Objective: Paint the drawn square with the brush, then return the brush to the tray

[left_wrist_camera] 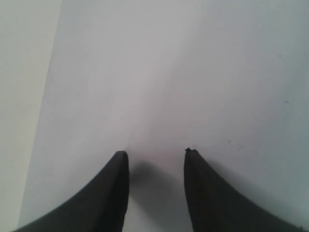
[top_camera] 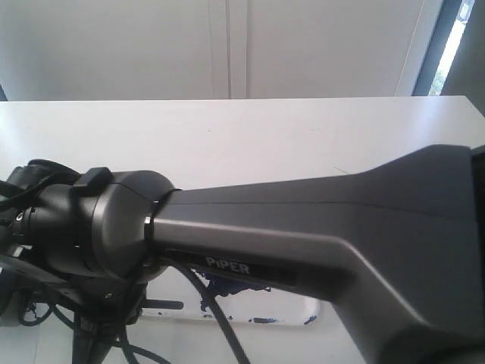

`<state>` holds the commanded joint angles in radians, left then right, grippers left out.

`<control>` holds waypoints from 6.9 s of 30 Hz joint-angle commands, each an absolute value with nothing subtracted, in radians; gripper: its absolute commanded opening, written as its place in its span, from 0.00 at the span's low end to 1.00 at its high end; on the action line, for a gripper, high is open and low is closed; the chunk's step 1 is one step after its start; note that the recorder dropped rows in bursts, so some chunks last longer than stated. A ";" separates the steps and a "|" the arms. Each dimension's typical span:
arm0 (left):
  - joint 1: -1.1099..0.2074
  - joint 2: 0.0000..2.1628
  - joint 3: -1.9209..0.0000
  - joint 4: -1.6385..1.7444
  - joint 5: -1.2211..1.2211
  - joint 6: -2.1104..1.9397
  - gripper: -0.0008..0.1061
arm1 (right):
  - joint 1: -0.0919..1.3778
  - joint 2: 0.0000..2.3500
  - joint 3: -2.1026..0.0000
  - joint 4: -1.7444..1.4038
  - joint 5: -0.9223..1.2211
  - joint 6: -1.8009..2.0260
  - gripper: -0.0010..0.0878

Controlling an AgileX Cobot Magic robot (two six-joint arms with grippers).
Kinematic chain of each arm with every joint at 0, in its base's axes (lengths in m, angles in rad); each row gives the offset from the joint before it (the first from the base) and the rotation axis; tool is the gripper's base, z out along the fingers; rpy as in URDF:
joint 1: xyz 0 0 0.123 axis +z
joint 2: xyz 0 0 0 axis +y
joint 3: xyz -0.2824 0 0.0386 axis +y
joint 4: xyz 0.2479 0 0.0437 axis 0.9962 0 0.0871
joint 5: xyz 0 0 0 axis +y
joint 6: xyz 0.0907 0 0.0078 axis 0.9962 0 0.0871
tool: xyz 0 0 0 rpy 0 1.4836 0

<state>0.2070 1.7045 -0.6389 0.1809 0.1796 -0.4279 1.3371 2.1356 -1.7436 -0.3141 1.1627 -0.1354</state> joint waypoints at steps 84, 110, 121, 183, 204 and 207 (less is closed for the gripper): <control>0.207 1.705 -0.639 0.052 0.165 -0.405 0.39 | 1.337 2.119 -1.744 -0.326 1.168 -0.201 0.01; 0.207 1.705 -0.641 0.008 0.171 -0.390 0.36 | 1.337 2.067 -1.744 -0.265 1.180 -0.257 0.01; 0.207 1.756 -0.641 -0.008 0.180 -0.390 0.43 | 1.337 2.050 -1.744 -0.222 1.182 -0.248 0.01; 0.207 1.944 -0.641 -0.008 0.254 -0.360 0.51 | 1.337 2.097 -1.742 -0.259 1.221 -0.221 0.01; 0.207 1.944 -0.641 -0.008 0.252 -0.360 0.51 | 1.337 2.062 -1.738 -0.213 1.221 -0.233 0.01; 0.207 1.944 -0.641 -0.008 0.249 -0.360 0.51 | 1.337 2.062 -1.728 -0.259 1.221 -0.192 0.01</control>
<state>0.2070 1.9442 -0.6410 -0.0075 0.2492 -0.3600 1.3371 2.0615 -1.7279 -0.2591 1.2211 -0.1924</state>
